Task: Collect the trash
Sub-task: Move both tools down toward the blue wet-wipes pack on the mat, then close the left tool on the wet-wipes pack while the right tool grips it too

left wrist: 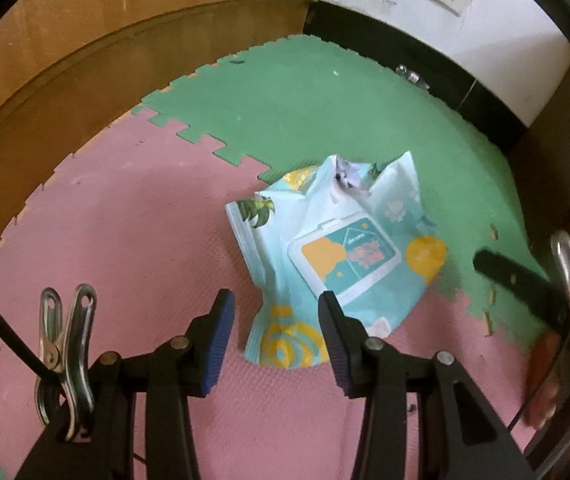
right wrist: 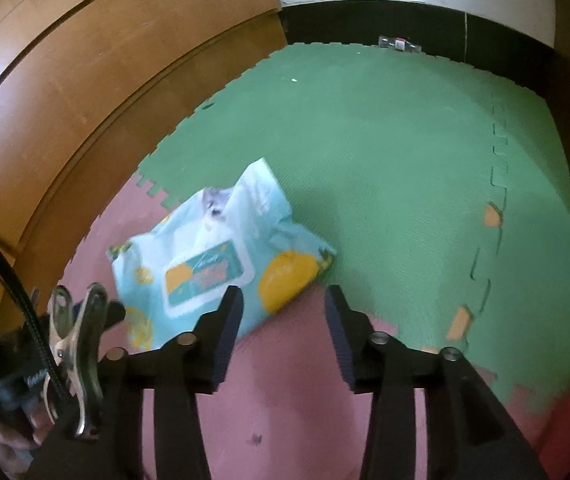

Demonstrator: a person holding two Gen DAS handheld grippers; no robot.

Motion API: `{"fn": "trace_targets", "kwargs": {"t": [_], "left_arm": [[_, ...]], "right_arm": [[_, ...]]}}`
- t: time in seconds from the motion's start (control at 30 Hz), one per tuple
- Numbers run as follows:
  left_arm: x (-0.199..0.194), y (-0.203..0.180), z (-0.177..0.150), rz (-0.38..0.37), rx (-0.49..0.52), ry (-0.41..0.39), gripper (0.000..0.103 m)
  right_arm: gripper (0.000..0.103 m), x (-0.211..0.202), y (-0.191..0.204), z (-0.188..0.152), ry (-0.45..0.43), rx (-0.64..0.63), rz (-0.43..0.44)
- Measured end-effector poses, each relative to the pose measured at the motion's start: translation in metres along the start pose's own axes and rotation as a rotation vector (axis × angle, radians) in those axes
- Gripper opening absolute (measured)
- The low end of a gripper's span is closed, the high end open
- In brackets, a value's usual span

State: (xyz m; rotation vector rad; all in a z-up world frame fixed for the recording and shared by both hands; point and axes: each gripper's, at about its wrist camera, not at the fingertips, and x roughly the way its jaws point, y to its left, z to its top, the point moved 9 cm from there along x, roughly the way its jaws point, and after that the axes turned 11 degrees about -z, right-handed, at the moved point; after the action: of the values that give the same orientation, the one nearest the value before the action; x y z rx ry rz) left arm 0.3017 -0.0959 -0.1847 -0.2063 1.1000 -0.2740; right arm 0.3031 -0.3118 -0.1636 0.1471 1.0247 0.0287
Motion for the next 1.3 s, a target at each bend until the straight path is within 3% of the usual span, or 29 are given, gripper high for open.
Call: {"fn": "trace_targets", "kwargs": {"t": [0.13, 0.4, 0.47, 0.53, 0.6, 0.73, 1.0, 1.07, 1.17, 1.3], "left_arm": [[0.011, 0.007, 0.000, 0.003, -0.018, 0.006, 0.045], [0.031, 0.009, -0.011, -0.094, -0.113, 0.064, 0.046], [0.031, 0.010, -0.012, -0.076, -0.108, 0.062, 0.046], [0.029, 0.011, -0.011, -0.069, -0.114, 0.055, 0.047], [0.028, 0.013, -0.013, -0.077, -0.131, 0.060, 0.047], [0.026, 0.015, -0.019, -0.088, -0.134, 0.090, 0.047], [0.025, 0.014, -0.024, -0.067, -0.091, 0.096, 0.047], [0.025, 0.014, -0.024, -0.064, -0.084, 0.095, 0.047], [0.027, 0.015, -0.026, -0.068, -0.084, 0.096, 0.047], [0.030, 0.017, -0.027, -0.079, -0.090, 0.091, 0.048]], "right_arm": [[0.054, 0.026, -0.003, 0.014, 0.009, 0.014, 0.017], [0.054, 0.071, 0.007, 0.018, 0.071, 0.027, 0.050], [0.050, 0.068, 0.009, 0.013, 0.052, 0.022, 0.053], [0.034, 0.066, 0.007, 0.008, 0.058, 0.019, 0.037], [0.031, 0.063, 0.004, 0.001, 0.076, 0.021, 0.026], [0.031, 0.050, 0.004, -0.017, 0.099, 0.016, 0.034], [0.031, 0.018, 0.023, -0.059, 0.105, -0.157, -0.035], [0.032, 0.012, 0.022, -0.052, 0.060, -0.146, -0.074], [0.042, 0.013, 0.026, -0.043, 0.026, -0.102, -0.095], [0.044, 0.032, 0.035, -0.046, 0.074, -0.055, -0.051]]}}
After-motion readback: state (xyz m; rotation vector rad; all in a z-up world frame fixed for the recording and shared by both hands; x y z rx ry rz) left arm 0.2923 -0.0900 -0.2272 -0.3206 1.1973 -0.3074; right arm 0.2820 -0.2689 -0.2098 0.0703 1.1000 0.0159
